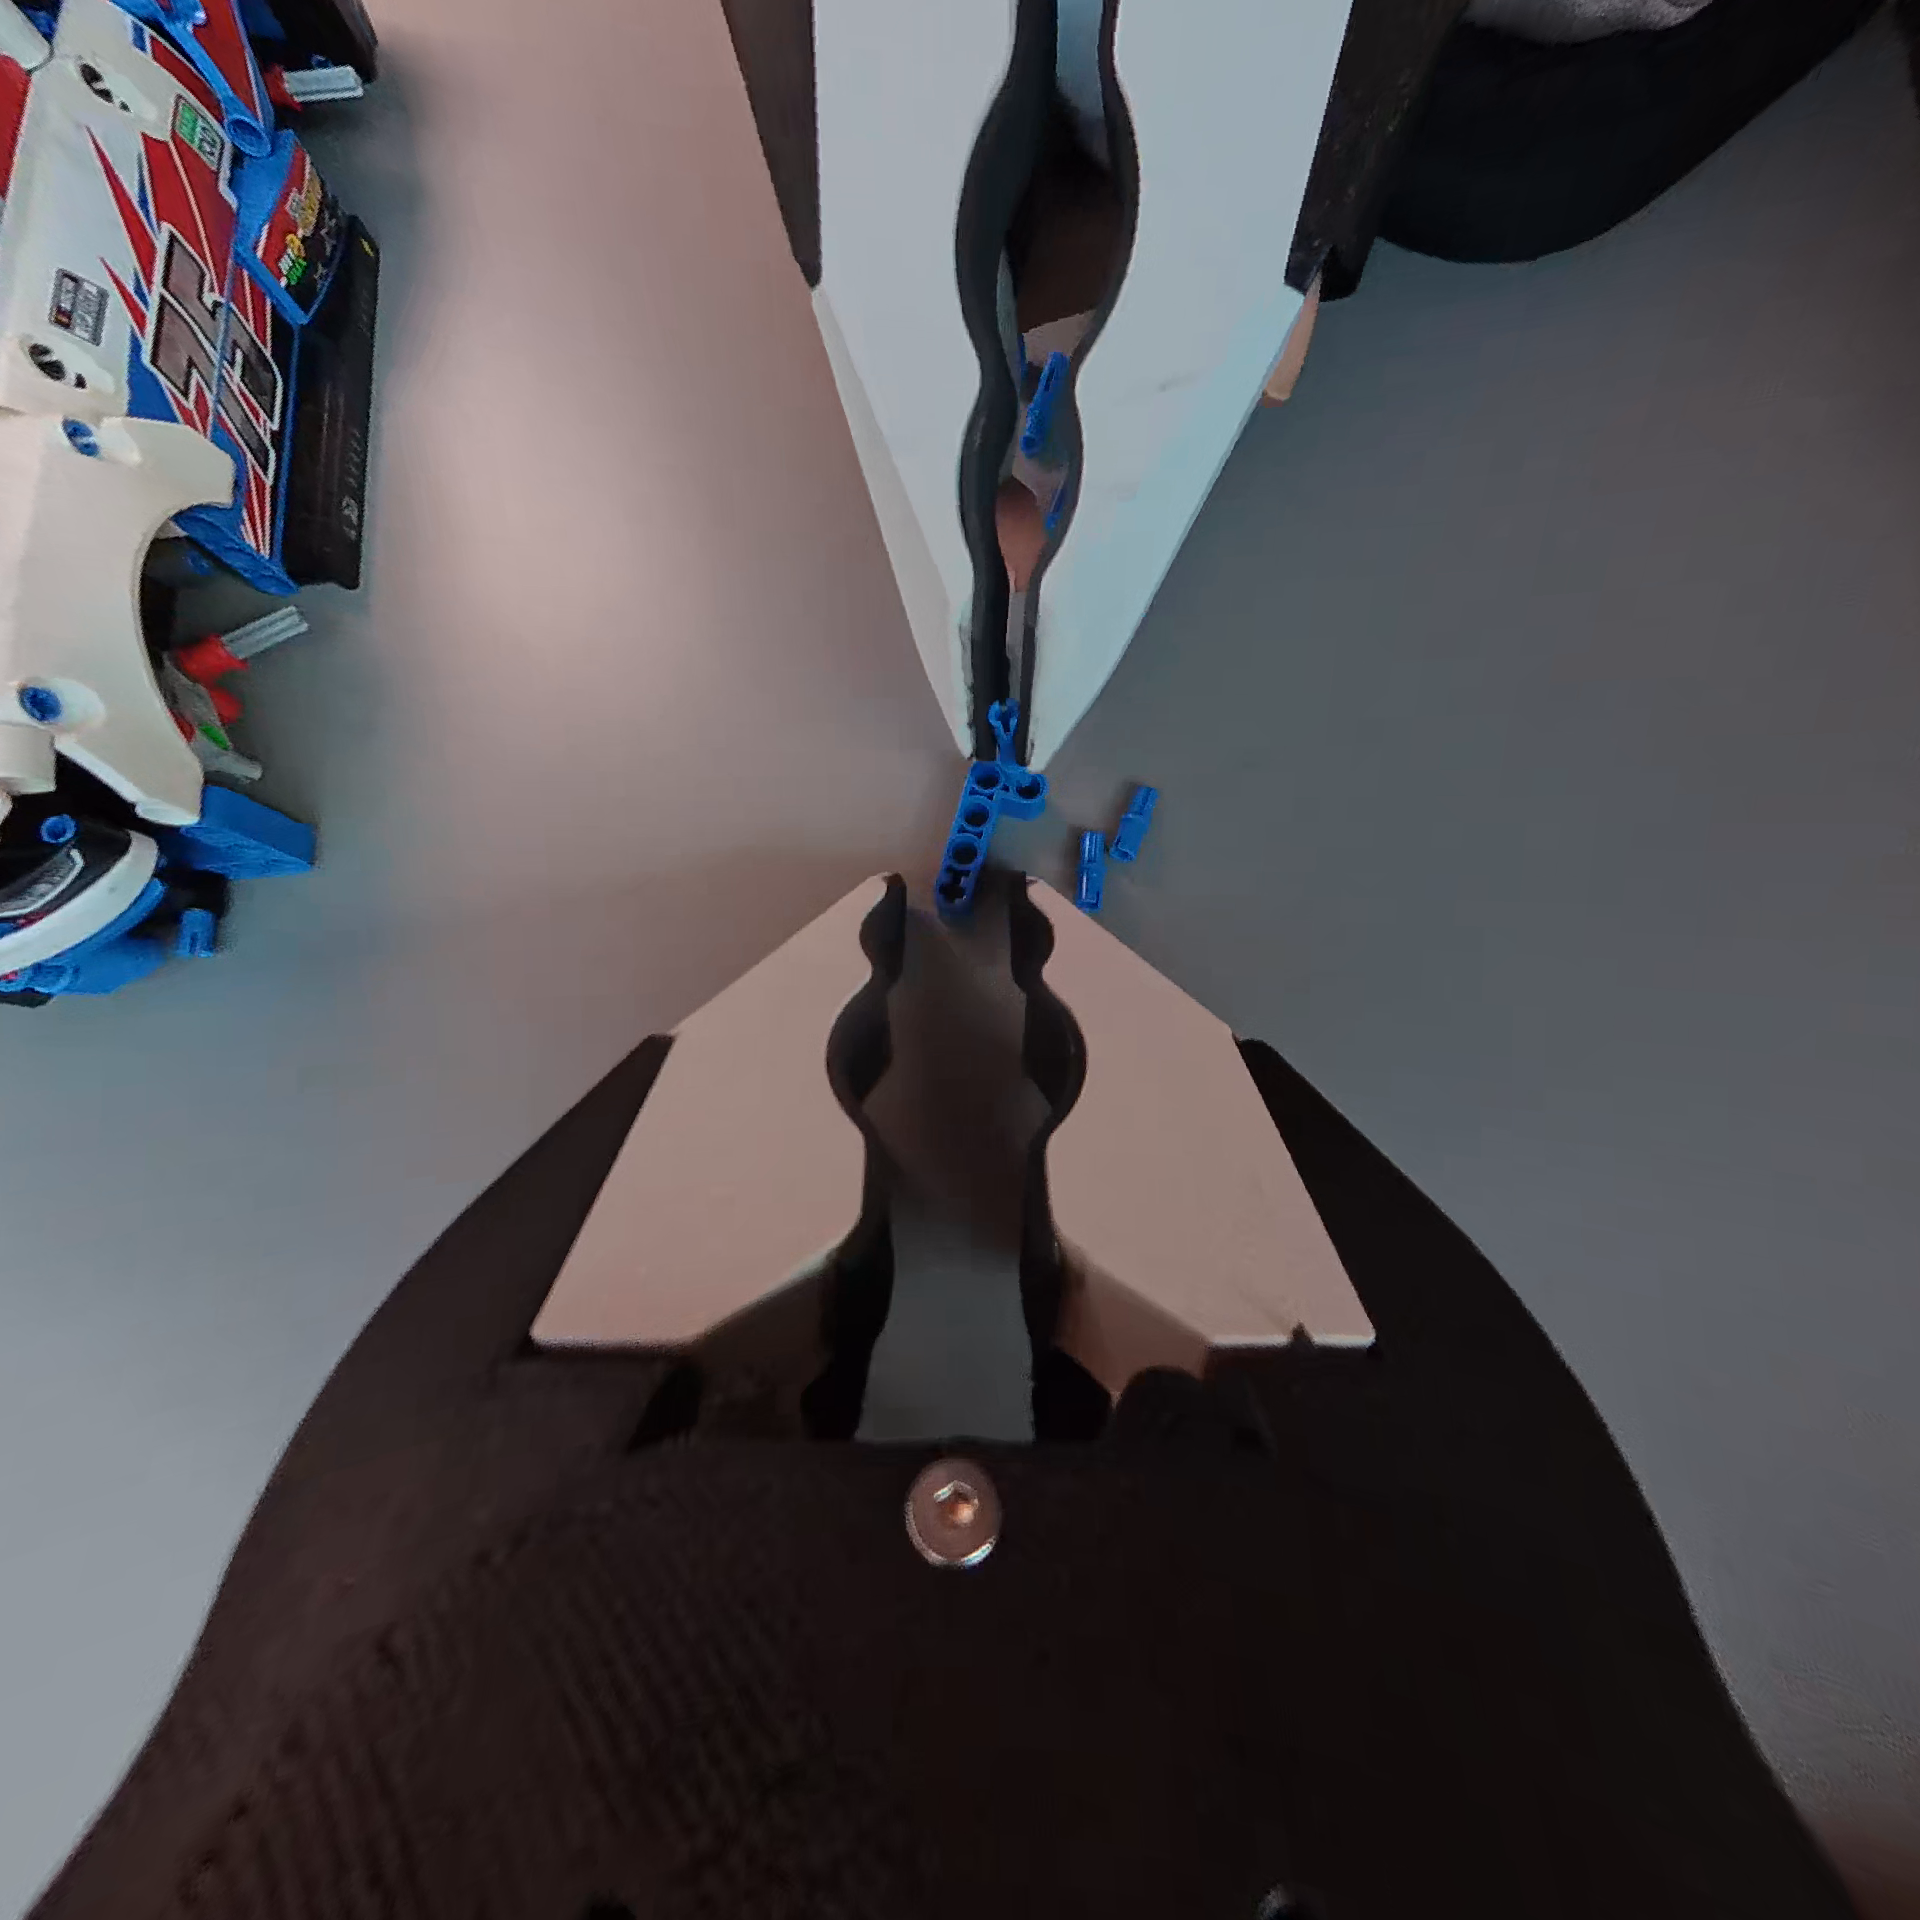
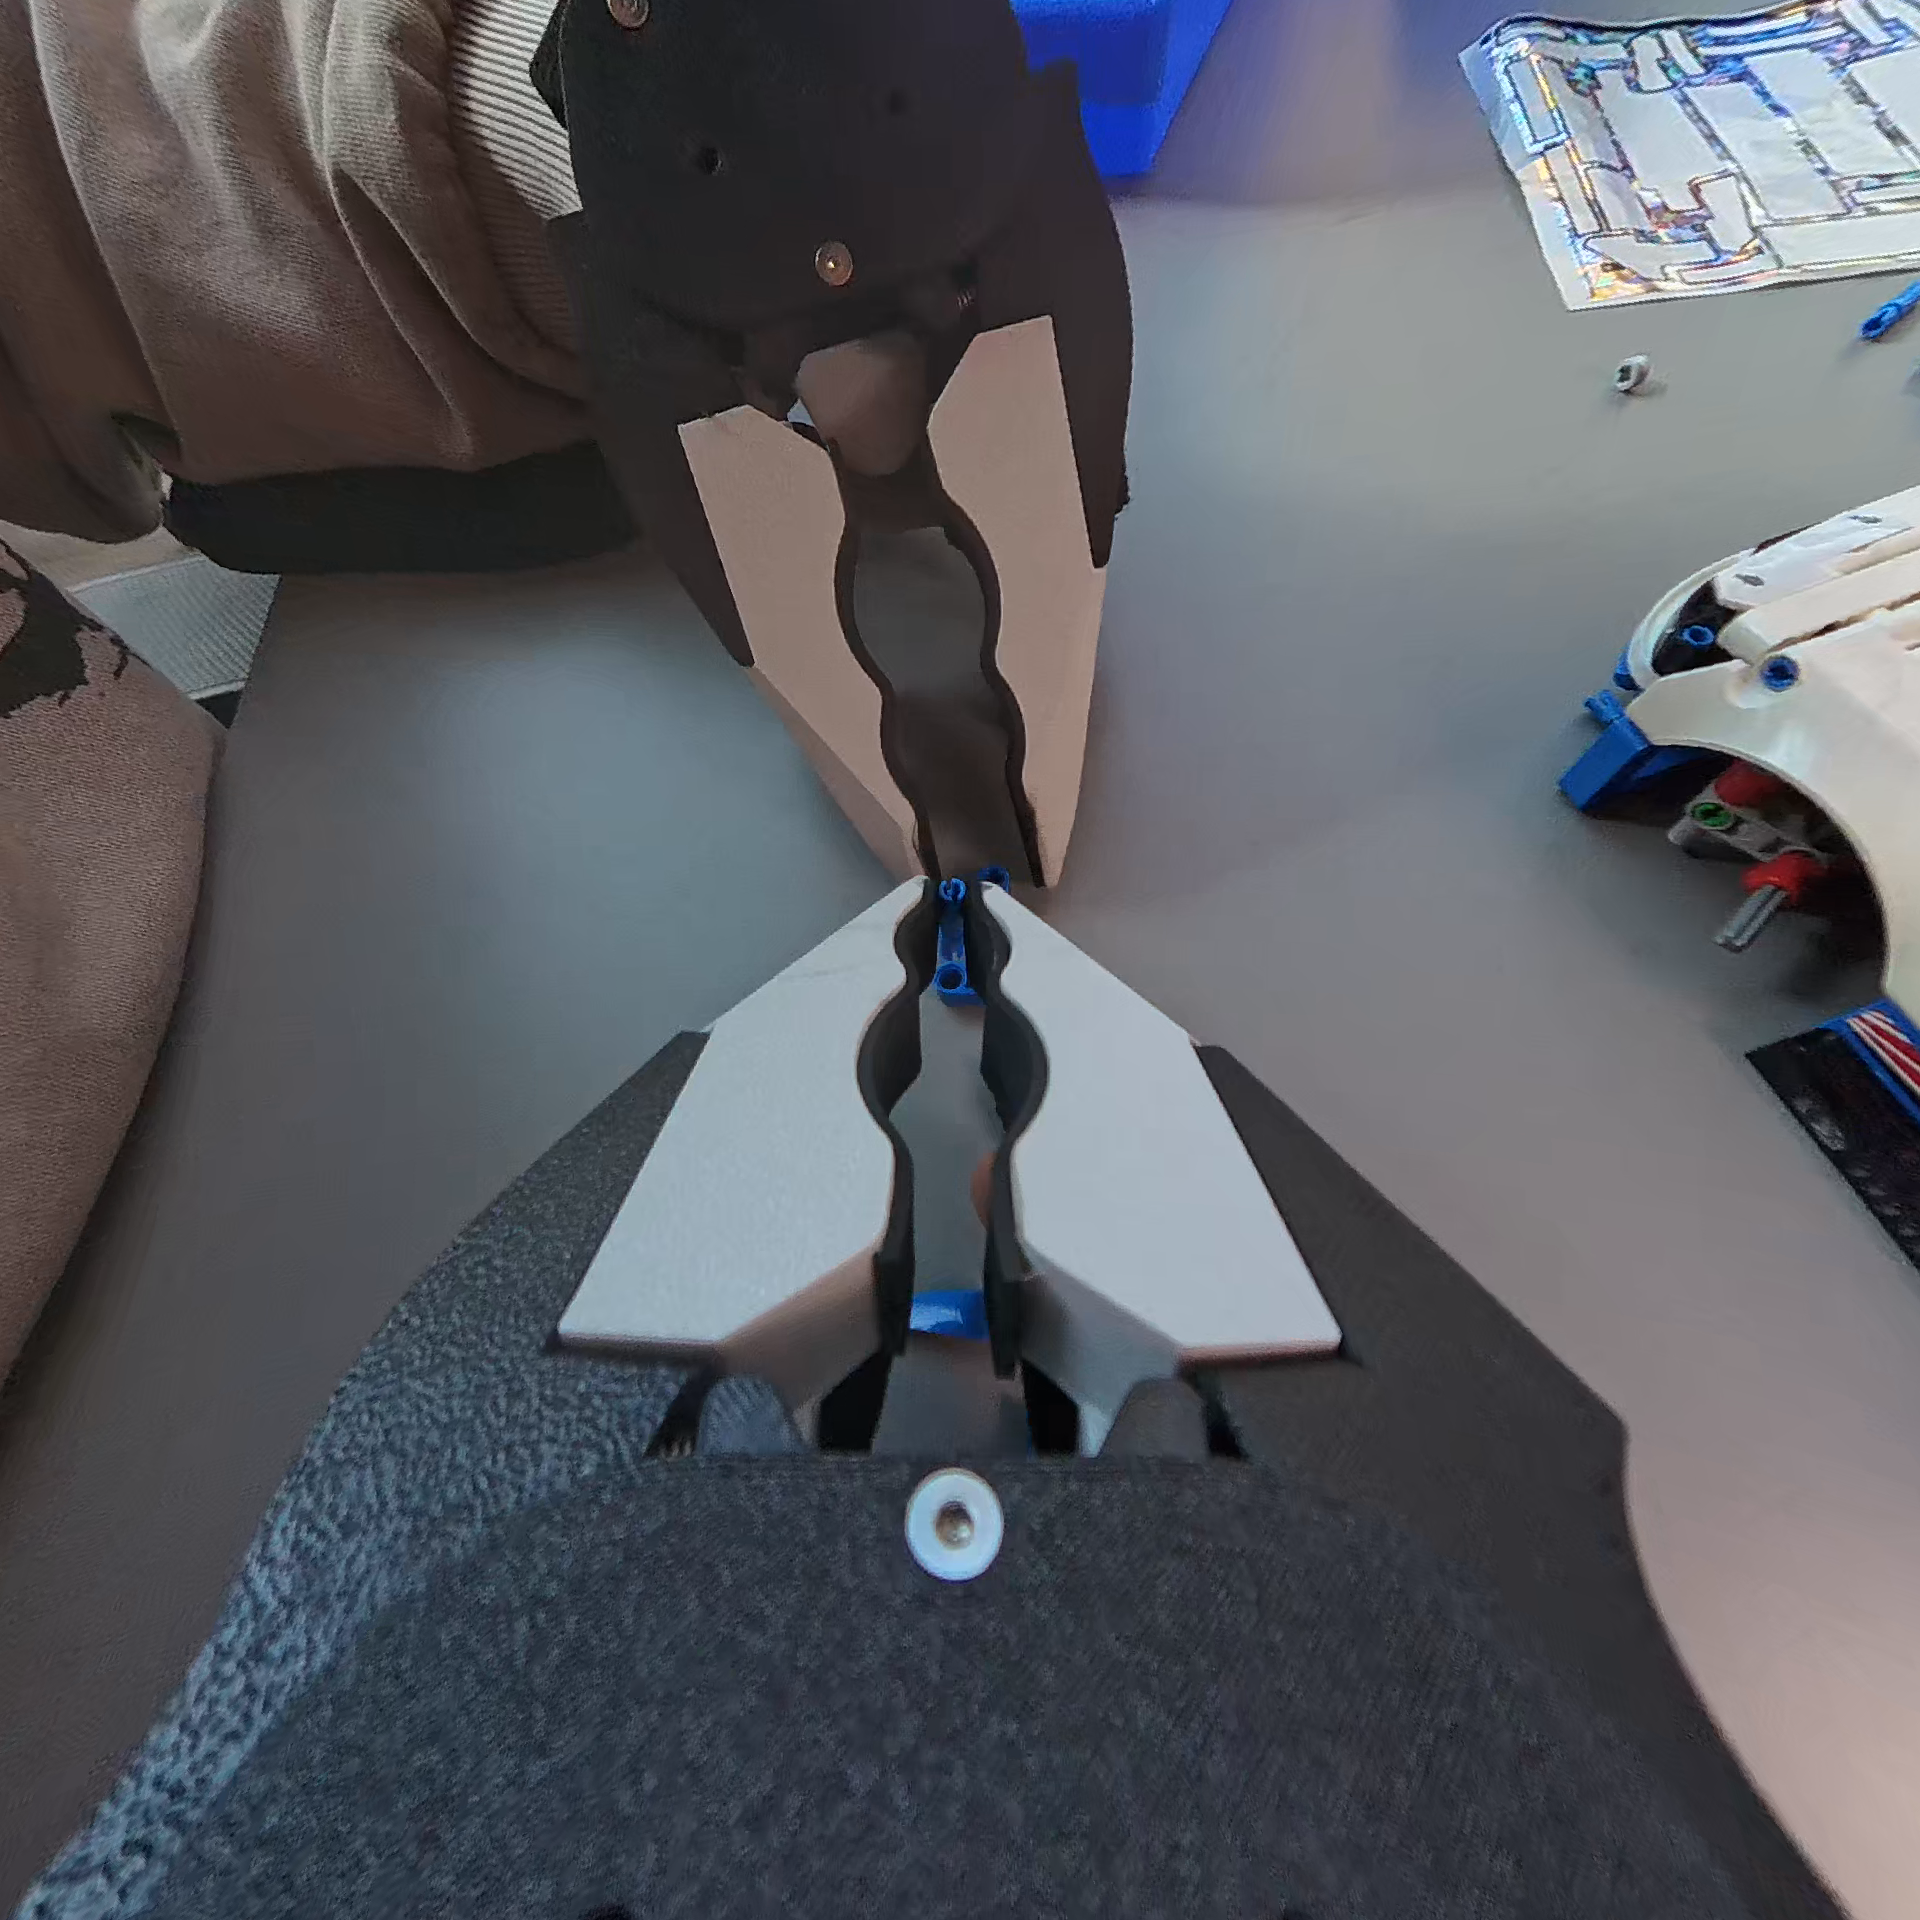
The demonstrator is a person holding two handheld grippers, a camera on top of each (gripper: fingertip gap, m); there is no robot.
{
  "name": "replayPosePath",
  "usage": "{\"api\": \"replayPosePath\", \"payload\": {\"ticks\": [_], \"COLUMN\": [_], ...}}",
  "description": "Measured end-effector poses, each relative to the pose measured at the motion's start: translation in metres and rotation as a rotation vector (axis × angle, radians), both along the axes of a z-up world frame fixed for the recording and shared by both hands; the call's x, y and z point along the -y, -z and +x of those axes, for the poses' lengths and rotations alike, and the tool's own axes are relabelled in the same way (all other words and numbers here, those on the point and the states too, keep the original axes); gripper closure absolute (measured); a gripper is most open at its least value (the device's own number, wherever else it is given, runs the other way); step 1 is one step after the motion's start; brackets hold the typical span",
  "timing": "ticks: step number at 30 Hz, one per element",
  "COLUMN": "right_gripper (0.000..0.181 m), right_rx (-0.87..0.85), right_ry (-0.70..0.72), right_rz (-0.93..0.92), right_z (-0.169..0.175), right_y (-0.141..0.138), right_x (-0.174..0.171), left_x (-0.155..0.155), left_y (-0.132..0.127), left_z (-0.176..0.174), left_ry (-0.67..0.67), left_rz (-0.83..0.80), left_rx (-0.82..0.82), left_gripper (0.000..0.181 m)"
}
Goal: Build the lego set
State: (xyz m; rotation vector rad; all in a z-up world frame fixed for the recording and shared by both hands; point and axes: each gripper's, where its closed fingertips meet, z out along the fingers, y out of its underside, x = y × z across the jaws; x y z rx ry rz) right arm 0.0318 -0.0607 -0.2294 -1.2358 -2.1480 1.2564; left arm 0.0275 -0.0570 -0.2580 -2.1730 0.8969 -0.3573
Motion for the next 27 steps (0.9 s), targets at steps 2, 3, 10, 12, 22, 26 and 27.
{"api": "replayPosePath", "payload": {"ticks": [2, 3, 10, 12, 22, 26, 27], "right_gripper": [0.18, 0.18, 0.18, 0.18, 0.179, 0.18, 0.18], "right_rx": [0.005, -0.001, -0.085, -0.098, 0.001, 0.044, 0.07], "right_ry": [0.003, 0.009, 0.03, 0.019, -0.243, -0.249, -0.244], "right_rz": [0.005, 0.001, -0.157, -0.172, 0.178, 0.242, 0.246], "right_z": [0.0, -0.001, -0.005, -0.004, 0.013, 0.009, 0.009], "right_y": [0.002, 0.001, -0.026, -0.03, -0.018, -0.019, -0.018], "right_x": [0.002, 0.002, 0.003, 0.003, 0.008, 0.007, 0.005], "left_x": [0.001, 0.002, -0.002, -0.002, 0.006, 0.004, 0.003], "left_y": [-0.001, -0.004, -0.029, -0.034, -0.025, -0.026, -0.026], "left_z": [0.003, 0.007, 0.02, 0.02, 0.028, 0.026, 0.023], "left_ry": [0.016, 0.032, 0.024, 0.023, 0.082, 0.068, 0.059], "left_rz": [0.014, 0.023, 0.073, 0.077, 0.041, 0.058, 0.065], "left_rx": [0.002, 0.012, 0.187, 0.222, 0.16, 0.144, 0.13], "left_gripper": [0.161, 0.16, 0.176, 0.179, 0.18, 0.179, 0.178]}}
